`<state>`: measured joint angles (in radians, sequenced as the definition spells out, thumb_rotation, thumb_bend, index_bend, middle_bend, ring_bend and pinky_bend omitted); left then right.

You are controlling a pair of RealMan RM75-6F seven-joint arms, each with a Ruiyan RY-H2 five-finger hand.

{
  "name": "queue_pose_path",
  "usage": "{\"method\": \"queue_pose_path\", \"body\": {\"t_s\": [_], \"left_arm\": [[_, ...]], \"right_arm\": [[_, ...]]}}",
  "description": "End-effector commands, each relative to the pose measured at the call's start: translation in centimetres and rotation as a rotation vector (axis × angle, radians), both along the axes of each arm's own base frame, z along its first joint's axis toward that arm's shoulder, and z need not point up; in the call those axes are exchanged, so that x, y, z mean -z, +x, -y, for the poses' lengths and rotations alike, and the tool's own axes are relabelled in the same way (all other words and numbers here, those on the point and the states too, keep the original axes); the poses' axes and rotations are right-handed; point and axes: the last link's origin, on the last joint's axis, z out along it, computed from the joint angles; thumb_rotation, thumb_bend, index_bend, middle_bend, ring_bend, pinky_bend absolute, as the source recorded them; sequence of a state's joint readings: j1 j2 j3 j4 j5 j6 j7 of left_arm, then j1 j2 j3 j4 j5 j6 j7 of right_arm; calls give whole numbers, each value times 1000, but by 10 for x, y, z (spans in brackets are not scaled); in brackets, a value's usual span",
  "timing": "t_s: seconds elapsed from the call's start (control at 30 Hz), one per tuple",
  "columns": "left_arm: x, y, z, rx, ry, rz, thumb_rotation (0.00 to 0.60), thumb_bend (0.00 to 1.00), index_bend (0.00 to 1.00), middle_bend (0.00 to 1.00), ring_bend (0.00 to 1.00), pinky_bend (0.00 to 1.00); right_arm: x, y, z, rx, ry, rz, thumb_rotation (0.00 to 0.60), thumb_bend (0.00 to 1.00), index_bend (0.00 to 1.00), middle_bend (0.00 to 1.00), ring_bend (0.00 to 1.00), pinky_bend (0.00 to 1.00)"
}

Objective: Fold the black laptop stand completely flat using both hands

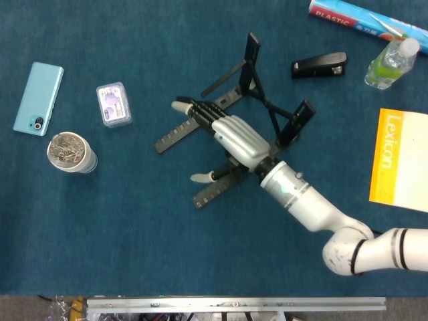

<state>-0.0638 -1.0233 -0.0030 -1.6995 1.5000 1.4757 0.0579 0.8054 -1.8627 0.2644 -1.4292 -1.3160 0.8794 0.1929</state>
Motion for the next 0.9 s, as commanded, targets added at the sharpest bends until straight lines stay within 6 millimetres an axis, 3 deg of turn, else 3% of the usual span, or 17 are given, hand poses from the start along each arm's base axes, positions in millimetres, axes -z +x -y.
{"method": "queue_pose_path", "body": {"t_s": [0.03,0.5,0.9], "left_arm": [[0,0,0,0,-1,1,600,247,0,0,0,0],[-1,-2,1,-9,0,1,600,247,0,0,0,0],[0,-7,2,-13,-3,7,600,247,0,0,0,0]], "right_arm": [[4,5,7,15,-13,-5,600,17,0,3,0,4],[22,8,43,122,-23,-29,600,17,0,3,0,4],[28,-18,52,188,-47,-83,600,18,0,3,0,0]]}}
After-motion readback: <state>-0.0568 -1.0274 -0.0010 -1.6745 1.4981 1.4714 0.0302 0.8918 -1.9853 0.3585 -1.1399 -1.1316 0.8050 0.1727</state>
